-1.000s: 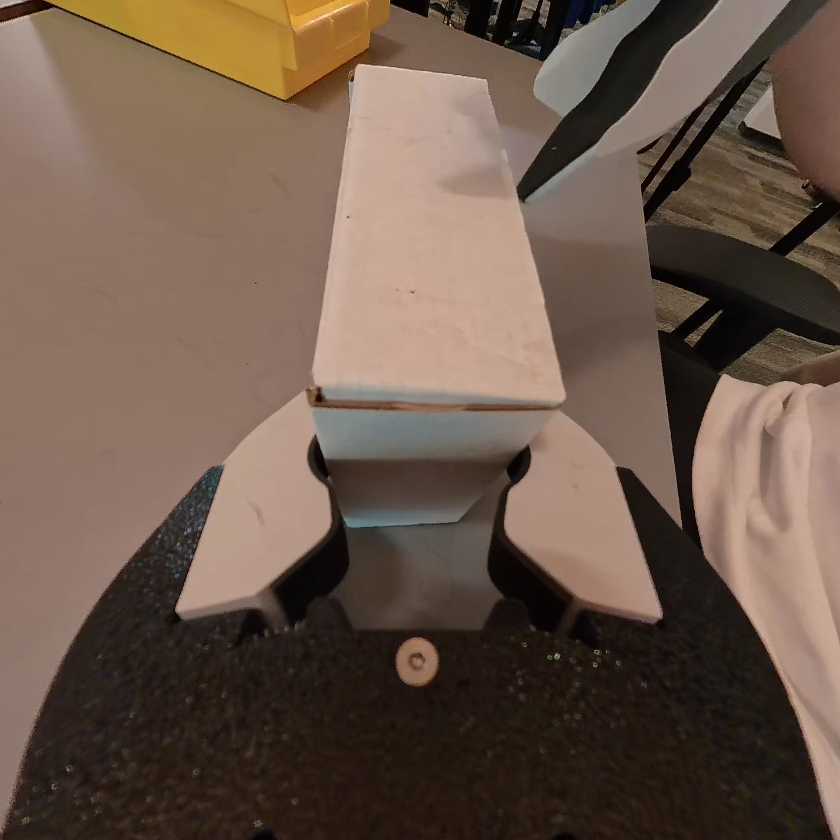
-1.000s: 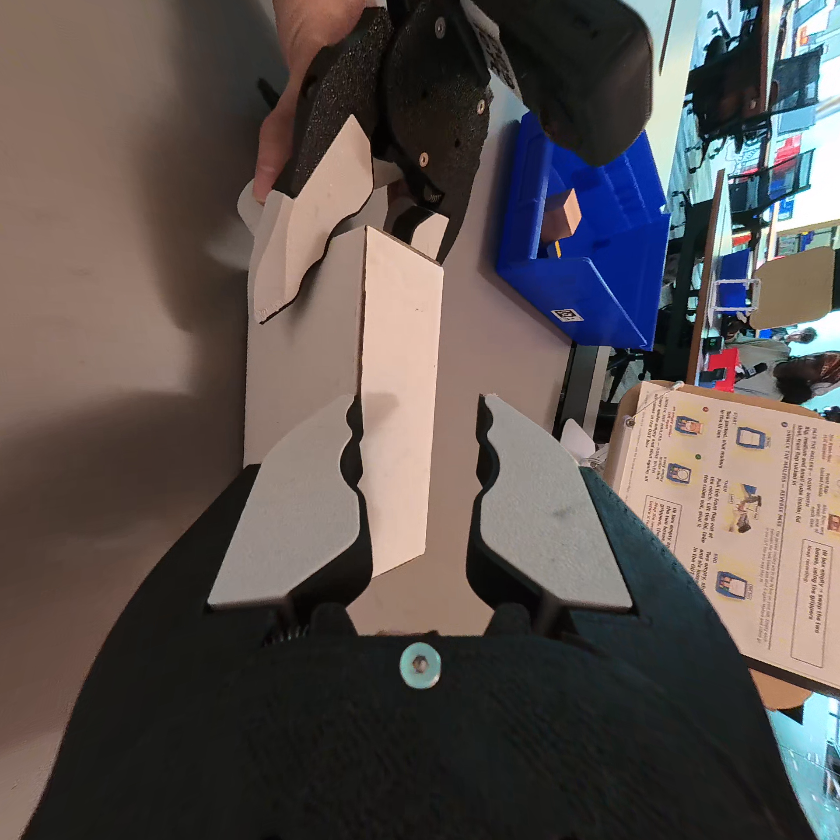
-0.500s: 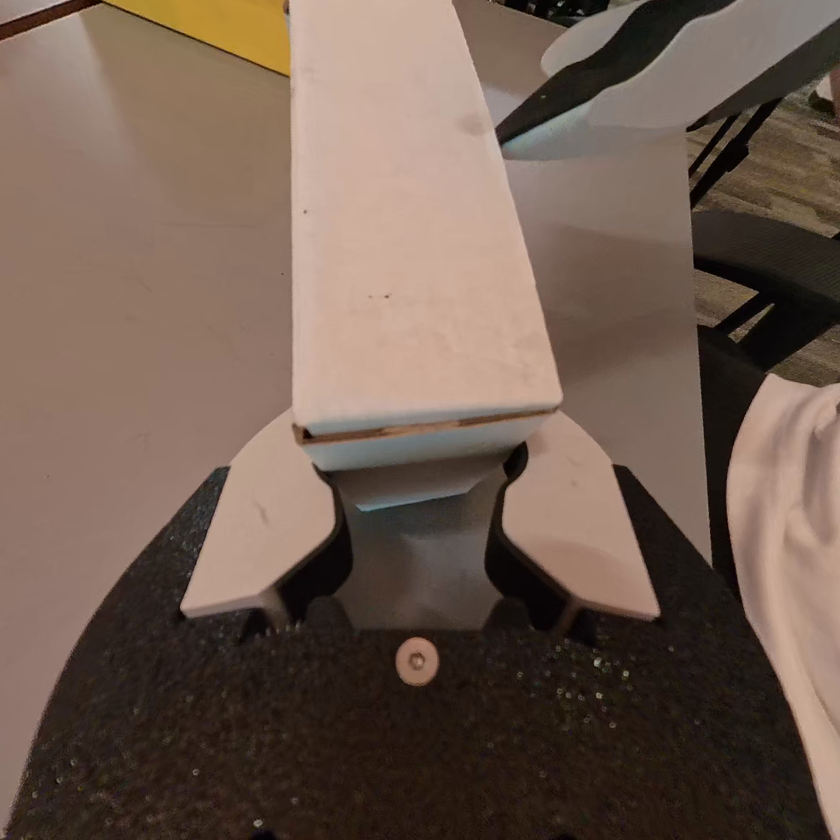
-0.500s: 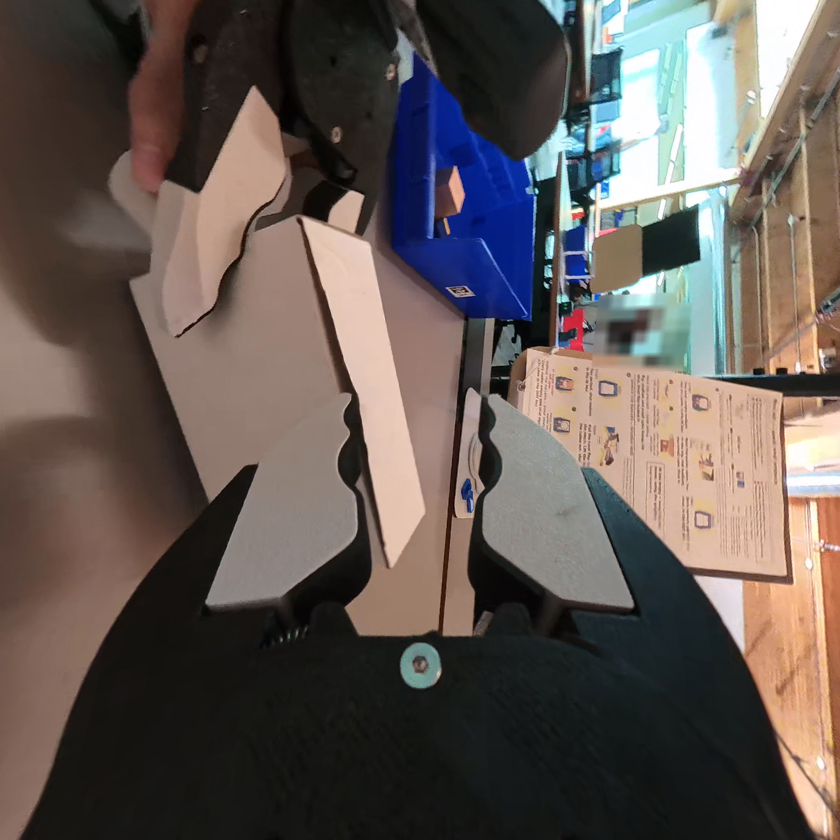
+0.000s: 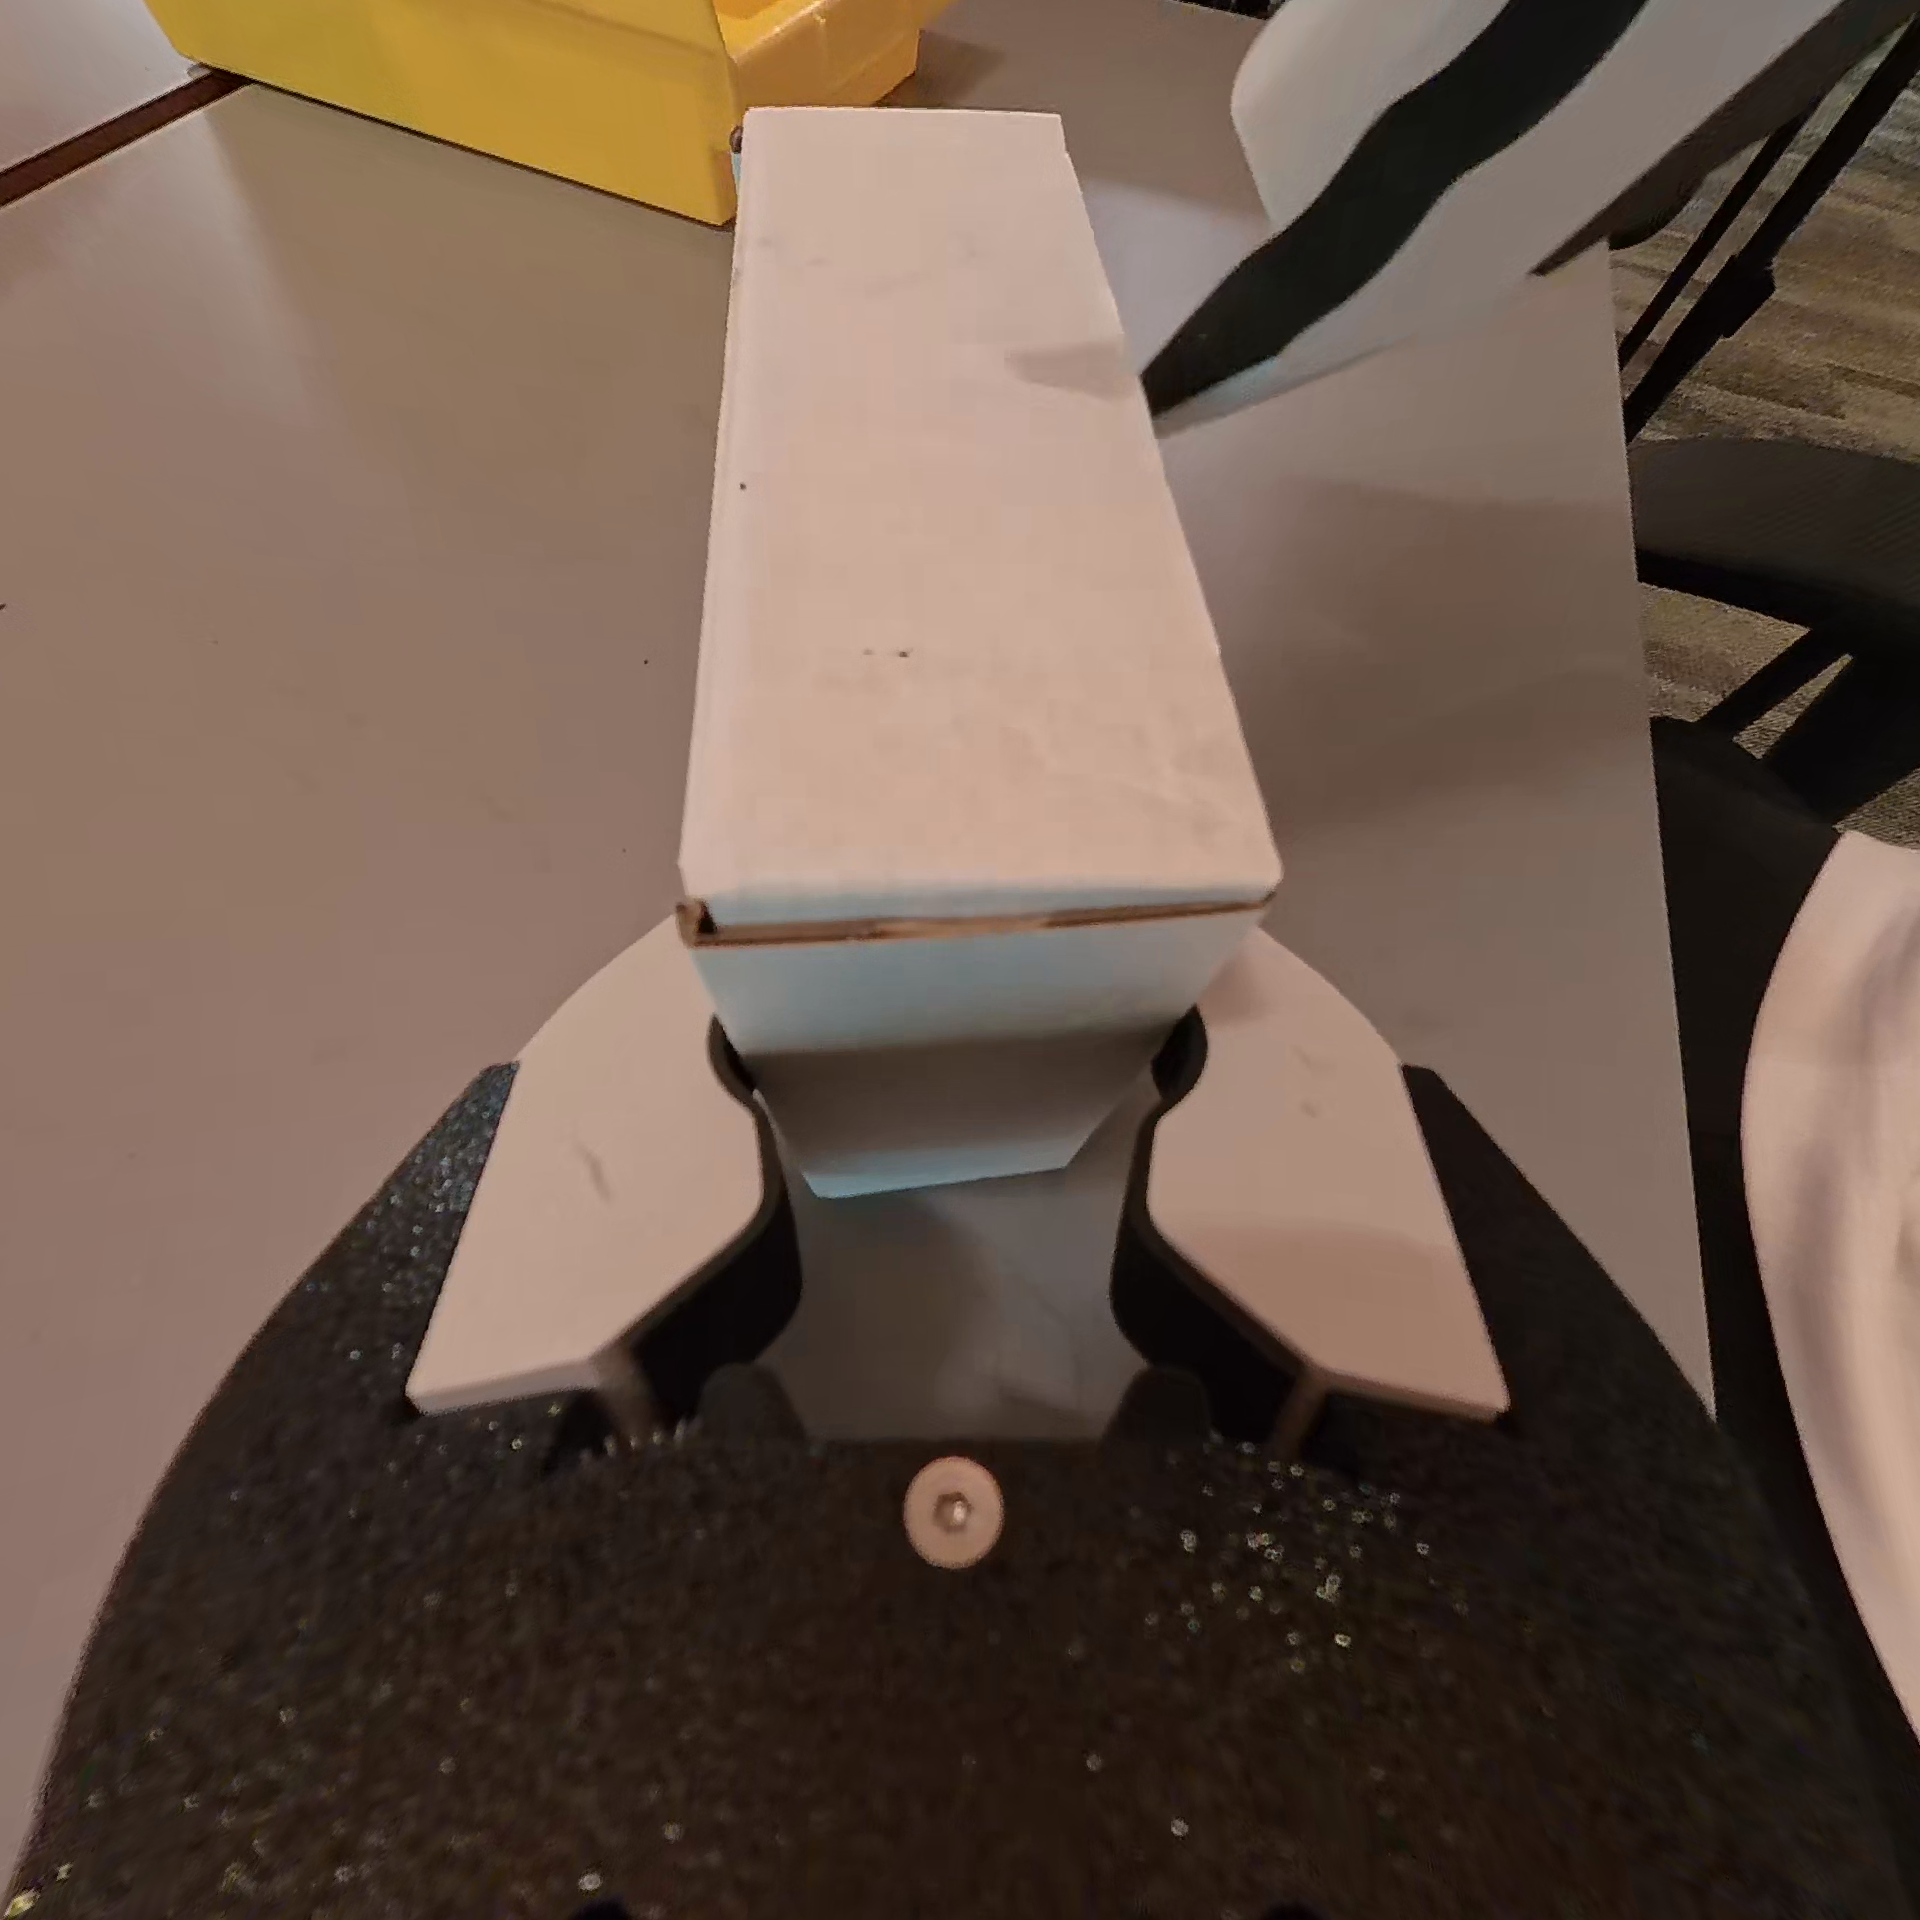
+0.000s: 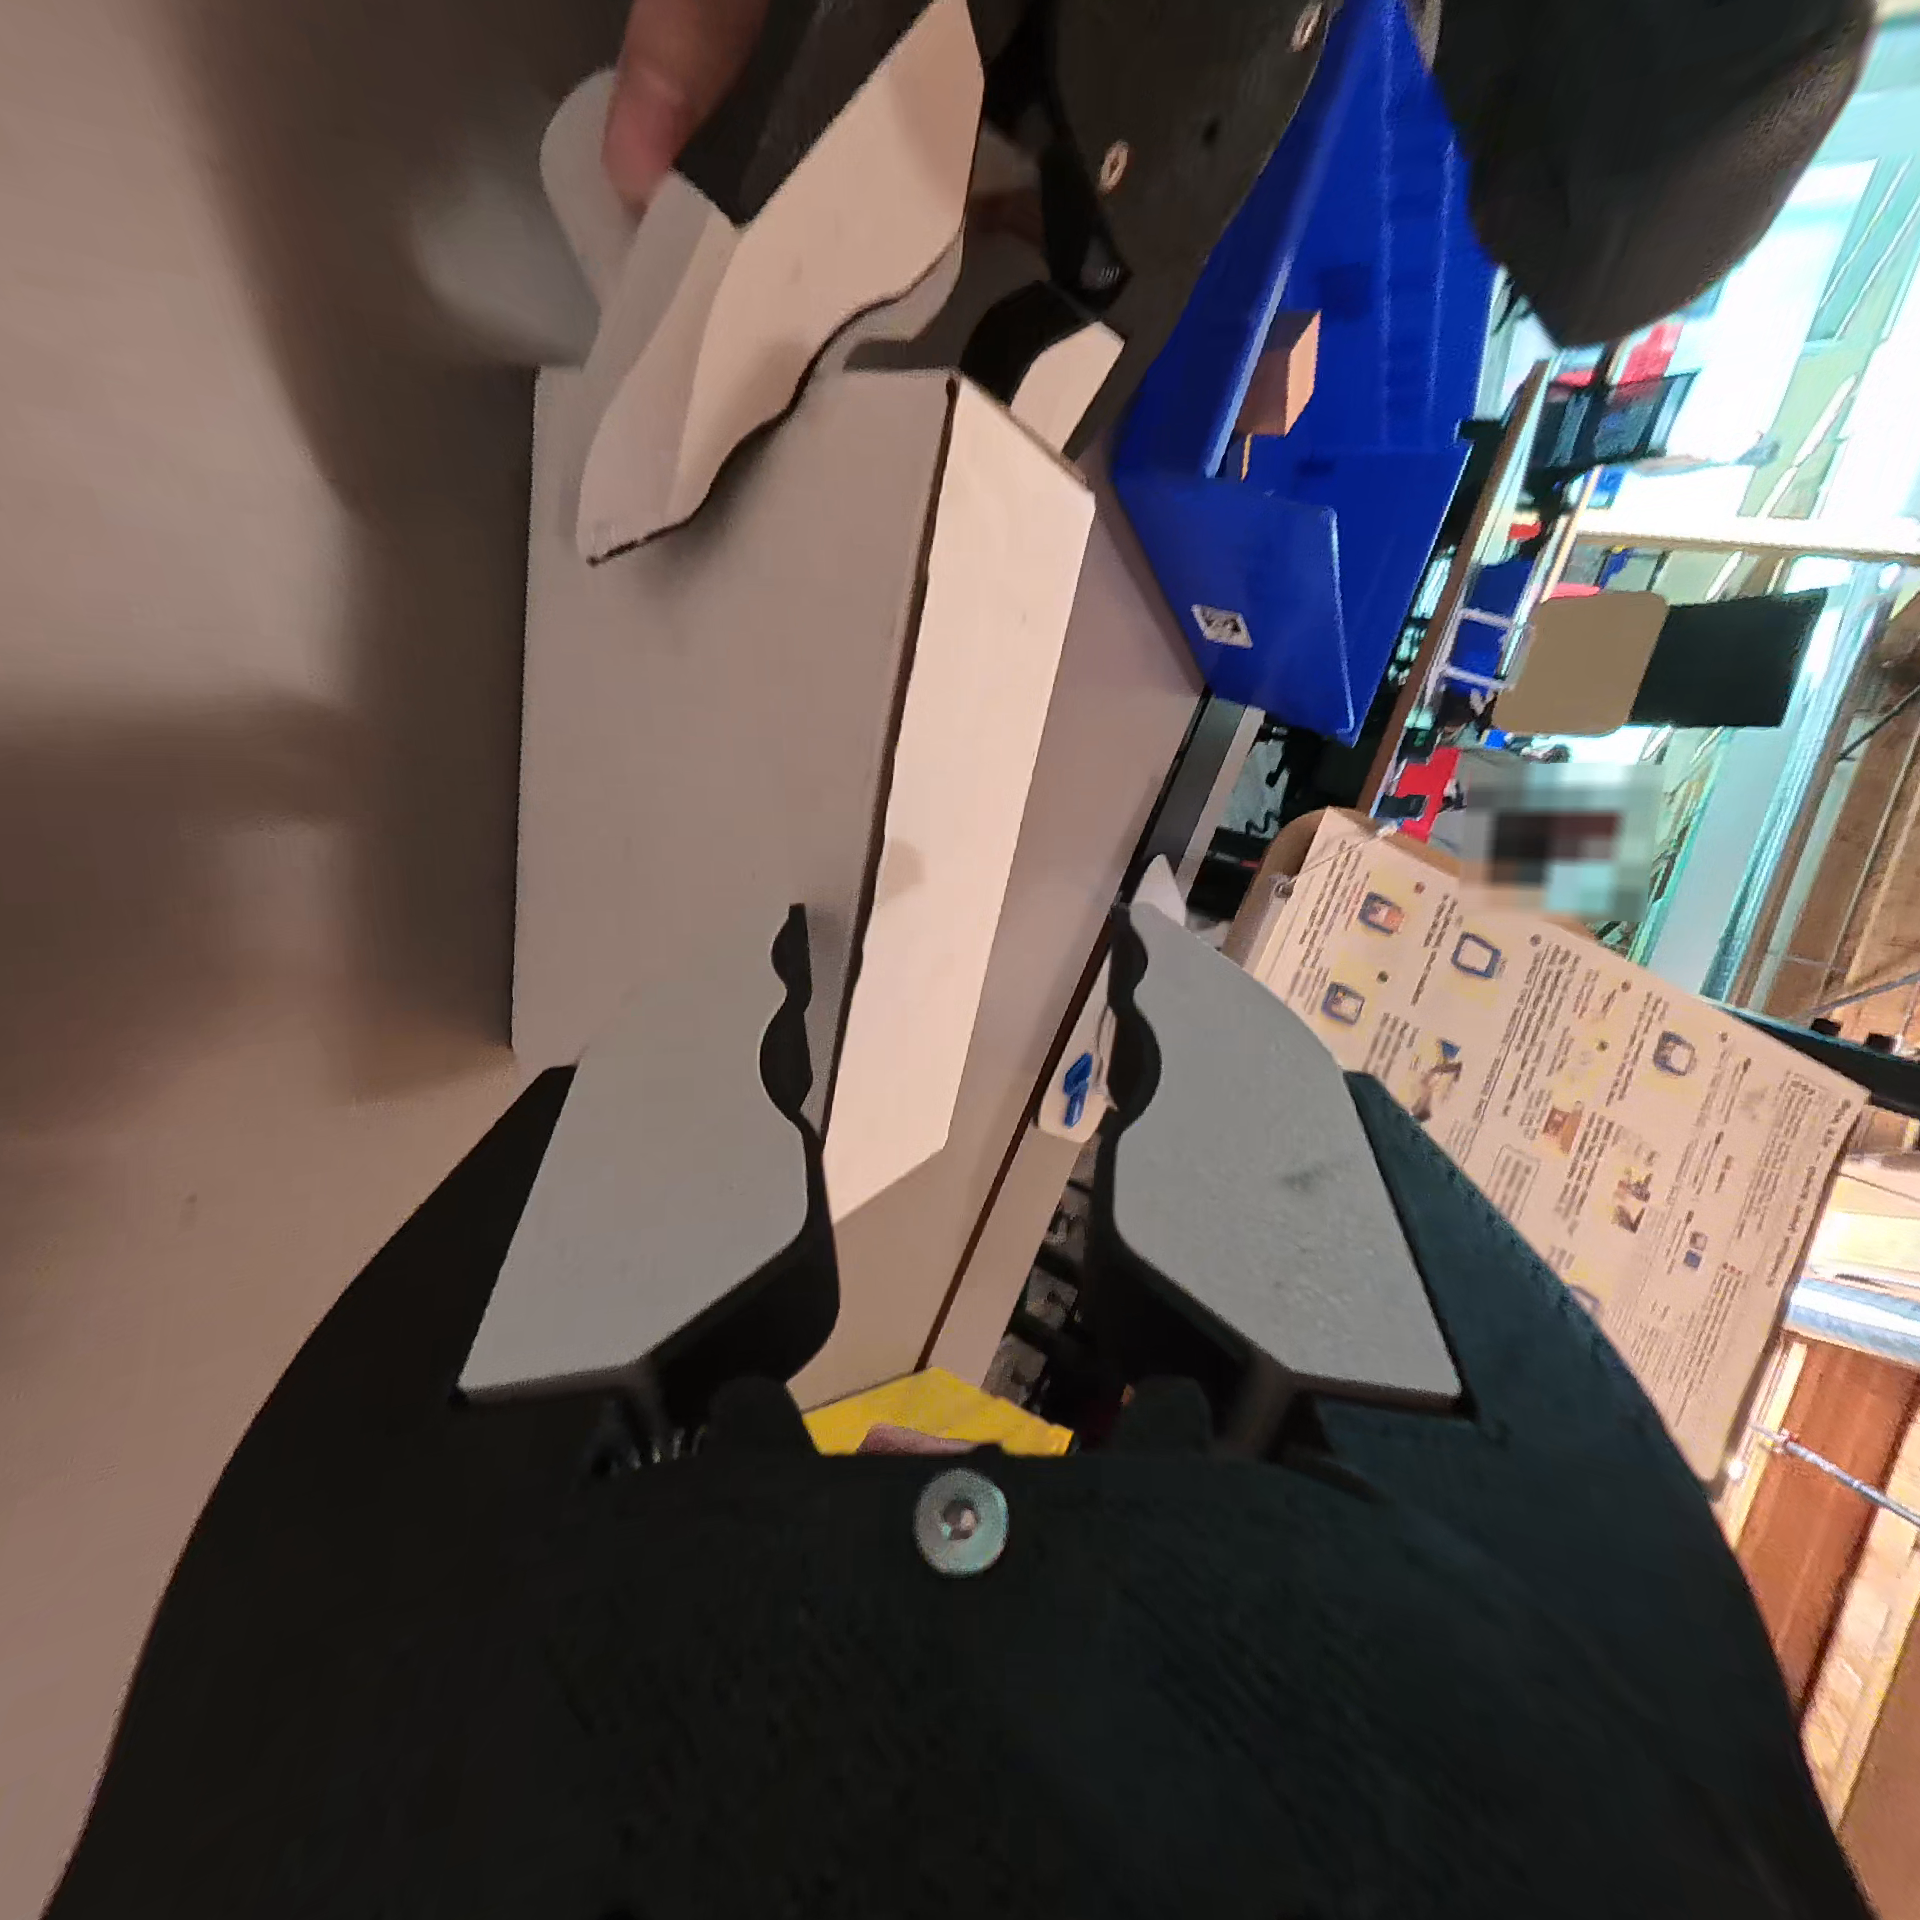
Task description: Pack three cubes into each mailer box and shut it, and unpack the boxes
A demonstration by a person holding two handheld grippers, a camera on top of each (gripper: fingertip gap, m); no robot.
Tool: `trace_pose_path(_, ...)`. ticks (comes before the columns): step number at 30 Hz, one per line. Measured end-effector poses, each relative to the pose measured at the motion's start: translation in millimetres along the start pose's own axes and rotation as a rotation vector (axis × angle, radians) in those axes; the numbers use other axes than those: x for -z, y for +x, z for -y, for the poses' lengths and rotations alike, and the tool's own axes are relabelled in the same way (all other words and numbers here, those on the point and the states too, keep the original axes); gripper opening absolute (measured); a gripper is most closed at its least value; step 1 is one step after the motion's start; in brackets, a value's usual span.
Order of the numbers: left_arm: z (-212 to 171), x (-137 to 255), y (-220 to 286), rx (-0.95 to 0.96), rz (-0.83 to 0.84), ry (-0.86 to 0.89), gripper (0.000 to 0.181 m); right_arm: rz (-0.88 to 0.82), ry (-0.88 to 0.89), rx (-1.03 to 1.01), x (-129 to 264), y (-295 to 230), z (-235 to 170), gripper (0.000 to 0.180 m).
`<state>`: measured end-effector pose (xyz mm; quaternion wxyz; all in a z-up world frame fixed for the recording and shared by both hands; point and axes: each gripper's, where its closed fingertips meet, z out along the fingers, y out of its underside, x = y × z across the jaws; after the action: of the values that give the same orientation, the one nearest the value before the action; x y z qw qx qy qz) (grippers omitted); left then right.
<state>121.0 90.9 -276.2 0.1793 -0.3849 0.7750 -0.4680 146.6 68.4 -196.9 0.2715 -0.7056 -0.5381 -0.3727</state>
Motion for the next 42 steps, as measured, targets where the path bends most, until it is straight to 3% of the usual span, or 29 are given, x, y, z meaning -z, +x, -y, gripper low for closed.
trace_pose_path(11,0.1,-0.3,0.1,-0.008,-0.006,-0.002,0.073,0.09,-0.034,-0.045,8.9,2.3,-34.8,0.056)
trace_pose_path(20,-1.0,1.0,-0.8,-0.035,0.003,-0.007,0.072,0.01,-0.019,-0.131,10.2,10.5,-36.3,0.051)
trace_pose_path(23,0.4,-1.5,-0.4,-0.041,0.003,-0.007,0.072,0.065,0.04,-0.288,9.7,0.7,-44.0,0.054)
trace_pose_path(27,0.3,-1.0,1.2,-0.049,-0.013,-0.006,0.072,0.302,0.254,-0.807,12.9,-21.7,-50.9,0.09)
trace_pose_path(30,0.0,-1.0,5.2,-0.063,-0.039,-0.008,0.072,0.434,0.432,-1.062,1.1,-37.9,-52.5,0.084)
trace_pose_path(34,-1.0,-0.3,14.7,-0.097,-0.098,-0.011,0.072,0.386,0.501,-1.044,-21.0,-49.4,-41.9,0.096)
trace_pose_path(42,-1.4,1.1,17.6,-0.132,-0.09,-0.008,0.074,0.38,0.476,-0.972,-27.4,-68.9,-25.4,0.085)
